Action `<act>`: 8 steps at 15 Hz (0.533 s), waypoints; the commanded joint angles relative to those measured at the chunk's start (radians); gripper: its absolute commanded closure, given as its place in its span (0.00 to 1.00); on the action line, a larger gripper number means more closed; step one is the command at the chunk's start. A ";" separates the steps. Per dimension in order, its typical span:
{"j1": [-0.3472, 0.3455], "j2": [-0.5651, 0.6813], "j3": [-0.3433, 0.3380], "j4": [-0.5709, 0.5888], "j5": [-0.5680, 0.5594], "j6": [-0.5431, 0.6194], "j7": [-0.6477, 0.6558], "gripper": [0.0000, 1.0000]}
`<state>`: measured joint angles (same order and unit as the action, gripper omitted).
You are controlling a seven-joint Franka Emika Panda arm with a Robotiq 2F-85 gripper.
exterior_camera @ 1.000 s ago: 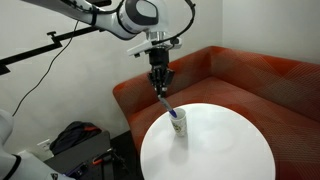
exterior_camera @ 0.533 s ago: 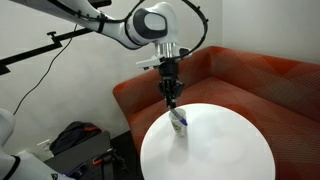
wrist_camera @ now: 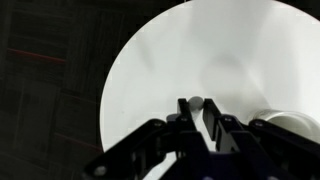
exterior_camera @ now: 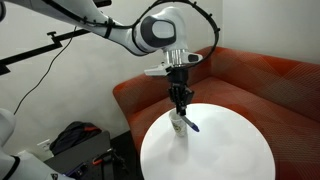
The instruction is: Pick up the marker inside the white cup and place it on the table-top
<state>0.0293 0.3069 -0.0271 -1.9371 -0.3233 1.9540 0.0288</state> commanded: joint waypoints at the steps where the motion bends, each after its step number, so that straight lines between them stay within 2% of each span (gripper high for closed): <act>1: -0.019 -0.033 -0.023 -0.029 -0.039 0.065 0.009 0.95; 7: -0.092 -0.020 -0.071 -0.033 -0.016 0.231 -0.042 0.95; 8: -0.072 -0.001 -0.066 -0.008 -0.023 0.183 -0.012 0.80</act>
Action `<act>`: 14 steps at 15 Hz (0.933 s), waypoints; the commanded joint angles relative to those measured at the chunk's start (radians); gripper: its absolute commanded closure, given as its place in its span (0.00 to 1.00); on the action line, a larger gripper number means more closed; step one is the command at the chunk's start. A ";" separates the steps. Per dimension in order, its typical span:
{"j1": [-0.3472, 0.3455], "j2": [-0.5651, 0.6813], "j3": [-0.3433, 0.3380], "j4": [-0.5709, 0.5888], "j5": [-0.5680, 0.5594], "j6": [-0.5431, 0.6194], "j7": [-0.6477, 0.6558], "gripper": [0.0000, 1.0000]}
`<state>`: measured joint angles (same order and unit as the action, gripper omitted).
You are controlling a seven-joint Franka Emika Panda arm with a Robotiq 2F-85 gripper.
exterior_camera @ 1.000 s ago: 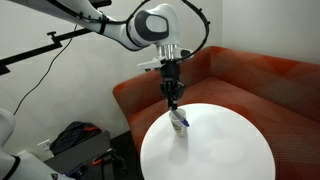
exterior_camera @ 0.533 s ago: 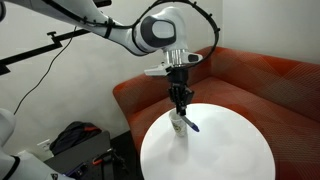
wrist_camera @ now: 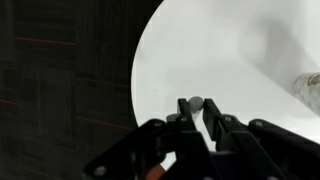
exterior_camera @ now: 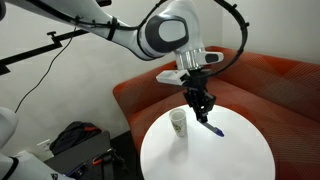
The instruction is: Pick up the marker inside the white cup and place it on the table-top
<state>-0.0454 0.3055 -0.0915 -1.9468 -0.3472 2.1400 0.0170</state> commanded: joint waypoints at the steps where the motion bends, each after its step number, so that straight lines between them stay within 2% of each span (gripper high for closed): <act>1: -0.009 0.000 -0.007 -0.002 0.002 0.016 -0.013 0.80; 4: -0.018 0.000 -0.010 -0.003 0.002 0.023 -0.017 0.80; 5: -0.011 0.020 -0.020 0.019 -0.002 0.038 0.057 0.95; 14: 0.014 0.160 -0.085 0.048 0.043 0.353 0.449 0.95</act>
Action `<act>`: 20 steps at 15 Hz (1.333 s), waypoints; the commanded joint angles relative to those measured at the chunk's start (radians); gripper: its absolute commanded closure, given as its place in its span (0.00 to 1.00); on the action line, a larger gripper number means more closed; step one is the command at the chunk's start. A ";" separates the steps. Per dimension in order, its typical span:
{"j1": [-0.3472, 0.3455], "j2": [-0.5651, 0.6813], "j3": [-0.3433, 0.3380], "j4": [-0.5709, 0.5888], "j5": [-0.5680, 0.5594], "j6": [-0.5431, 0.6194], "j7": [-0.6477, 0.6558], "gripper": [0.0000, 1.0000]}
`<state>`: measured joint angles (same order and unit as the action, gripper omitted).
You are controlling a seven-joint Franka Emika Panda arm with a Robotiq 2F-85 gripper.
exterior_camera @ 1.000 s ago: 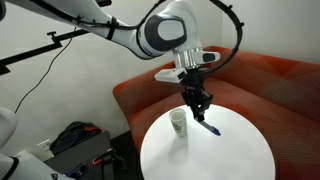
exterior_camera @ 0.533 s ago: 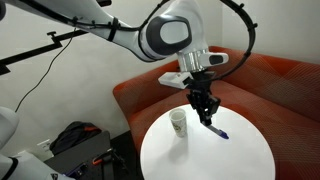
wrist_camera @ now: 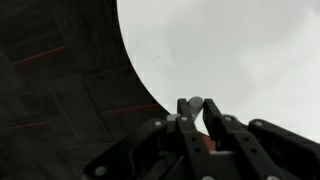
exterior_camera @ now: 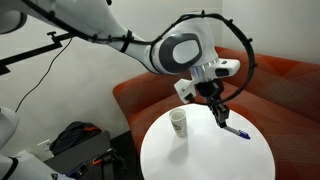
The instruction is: Pick up the marker inside the white cup and place it on the table-top
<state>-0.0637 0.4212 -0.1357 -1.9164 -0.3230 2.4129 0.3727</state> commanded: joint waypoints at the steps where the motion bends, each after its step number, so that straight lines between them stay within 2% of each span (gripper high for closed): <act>1: 0.044 0.056 -0.057 0.011 0.012 0.117 0.131 0.95; 4: 0.071 0.092 -0.095 -0.001 0.016 0.205 0.183 0.95; 7: 0.084 0.127 -0.118 -0.003 0.029 0.253 0.181 0.95; 10: 0.071 0.154 -0.110 -0.011 0.069 0.288 0.135 0.95; 15: 0.052 0.210 -0.102 0.003 0.153 0.299 0.075 0.95; 20: 0.058 0.265 -0.127 0.020 0.167 0.306 0.063 0.95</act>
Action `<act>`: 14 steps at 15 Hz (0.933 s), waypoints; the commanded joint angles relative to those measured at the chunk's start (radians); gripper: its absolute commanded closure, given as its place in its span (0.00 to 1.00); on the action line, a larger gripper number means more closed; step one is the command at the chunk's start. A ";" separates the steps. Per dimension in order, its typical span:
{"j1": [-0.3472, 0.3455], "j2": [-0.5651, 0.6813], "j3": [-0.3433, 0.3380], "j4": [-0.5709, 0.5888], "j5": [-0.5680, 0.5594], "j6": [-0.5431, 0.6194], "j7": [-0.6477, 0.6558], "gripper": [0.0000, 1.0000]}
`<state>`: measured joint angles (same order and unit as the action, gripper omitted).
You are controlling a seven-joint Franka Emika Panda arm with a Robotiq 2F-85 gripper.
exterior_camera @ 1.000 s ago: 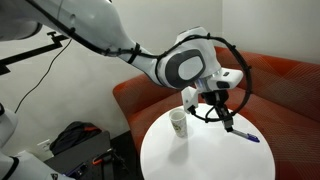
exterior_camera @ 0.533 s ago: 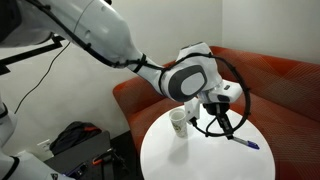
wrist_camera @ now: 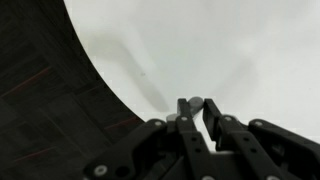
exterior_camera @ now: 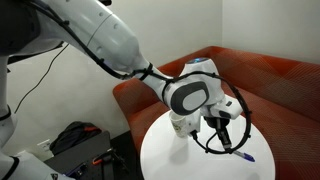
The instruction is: Pick up the marker inside the white cup and place it on the table-top
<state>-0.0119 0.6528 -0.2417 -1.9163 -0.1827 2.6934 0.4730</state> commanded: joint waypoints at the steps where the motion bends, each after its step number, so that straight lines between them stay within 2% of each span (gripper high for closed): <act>1: 0.006 0.042 -0.024 0.020 0.027 0.027 -0.039 0.95; 10: -0.001 0.094 -0.019 0.022 0.046 0.026 -0.077 0.94; 11: -0.001 0.095 -0.018 0.020 0.048 0.025 -0.083 0.55; 12: -0.001 0.095 -0.019 0.017 0.048 0.025 -0.084 0.54; 14: 0.002 0.089 -0.021 0.011 0.048 0.022 -0.085 0.41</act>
<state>-0.0137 0.7439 -0.2590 -1.9035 -0.1683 2.7010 0.4314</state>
